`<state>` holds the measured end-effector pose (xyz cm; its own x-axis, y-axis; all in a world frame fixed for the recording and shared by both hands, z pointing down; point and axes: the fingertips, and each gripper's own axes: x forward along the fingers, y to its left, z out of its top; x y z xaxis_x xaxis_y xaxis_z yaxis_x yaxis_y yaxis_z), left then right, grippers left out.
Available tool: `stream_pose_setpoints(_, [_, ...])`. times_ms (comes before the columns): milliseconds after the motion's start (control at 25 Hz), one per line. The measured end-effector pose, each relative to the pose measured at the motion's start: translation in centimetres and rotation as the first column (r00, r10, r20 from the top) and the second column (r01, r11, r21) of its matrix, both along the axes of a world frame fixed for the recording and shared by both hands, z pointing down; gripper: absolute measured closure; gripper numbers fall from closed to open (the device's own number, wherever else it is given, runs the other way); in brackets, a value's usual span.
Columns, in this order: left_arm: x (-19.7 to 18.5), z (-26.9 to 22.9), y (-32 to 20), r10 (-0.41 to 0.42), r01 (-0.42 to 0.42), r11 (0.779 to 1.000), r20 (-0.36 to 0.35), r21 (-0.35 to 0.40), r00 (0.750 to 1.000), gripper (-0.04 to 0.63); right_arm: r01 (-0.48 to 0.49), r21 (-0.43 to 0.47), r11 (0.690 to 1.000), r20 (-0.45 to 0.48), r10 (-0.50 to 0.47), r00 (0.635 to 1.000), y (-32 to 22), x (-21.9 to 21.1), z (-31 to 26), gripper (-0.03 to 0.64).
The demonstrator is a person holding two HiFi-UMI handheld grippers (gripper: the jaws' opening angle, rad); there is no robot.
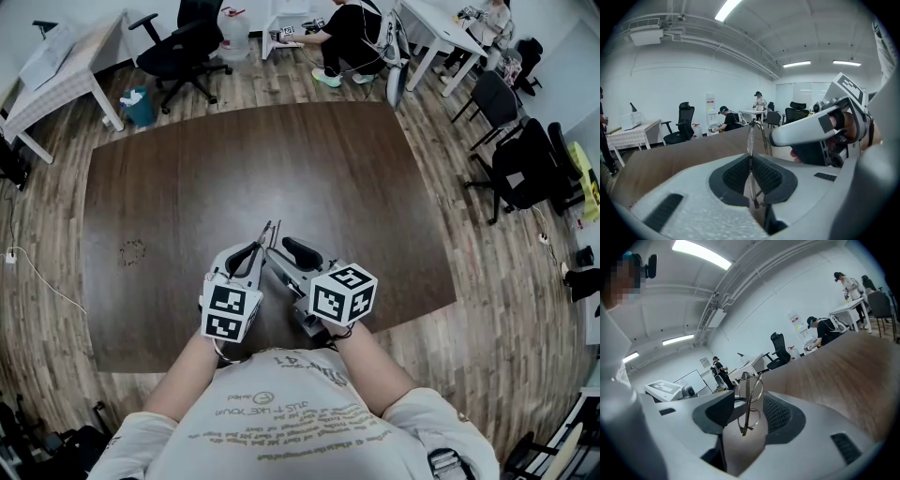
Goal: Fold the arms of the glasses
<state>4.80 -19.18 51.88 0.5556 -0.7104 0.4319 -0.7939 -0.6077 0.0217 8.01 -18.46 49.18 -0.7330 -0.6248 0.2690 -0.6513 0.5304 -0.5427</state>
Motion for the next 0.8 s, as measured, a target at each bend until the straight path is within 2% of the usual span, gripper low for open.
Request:
stream_pose_setpoints(160, [-1.0,0.3,-0.7,-0.033,0.033,0.999,0.02,-0.003,0.999,0.563,-0.069,0.003,0.998,0.029,0.069,0.997,-0.2,1.4,-0.1,0.434])
stream_pose_setpoints(200, [-1.2,0.3,-1.0,-0.042,0.042,0.999,0.029,-0.001,0.999,0.563,-0.085,0.005,0.996,0.029,0.085,0.996,-0.2,1.8,-0.2,0.447])
stream_pose_setpoints(320, [-1.6,0.5,-1.8,-0.058,0.057,0.998,0.07,0.011,0.996,0.563,-0.13,0.018,0.991,0.01,0.13,0.991,-0.2,3.2,-0.2,0.549])
stream_pose_setpoints(520, [-2.0,1.8,-3.2,-0.06,0.058,0.998,0.13,0.014,0.99,0.563,-0.162,0.027,0.986,-0.015,0.163,0.987,-0.1,4.1,0.0,0.589])
stream_pose_setpoints(640, [-2.0,2.6,-4.2,-0.057,0.048,0.998,0.209,0.049,0.976,0.563,-0.175,0.034,0.984,-0.021,0.176,0.984,0.1,4.6,0.0,0.598])
stream_pose_setpoints(800, [-1.0,3.5,-5.5,-0.032,-0.004,0.994,0.328,0.108,0.944,0.563,-0.196,0.03,0.98,-0.032,0.197,0.98,0.6,5.8,0.3,0.601])
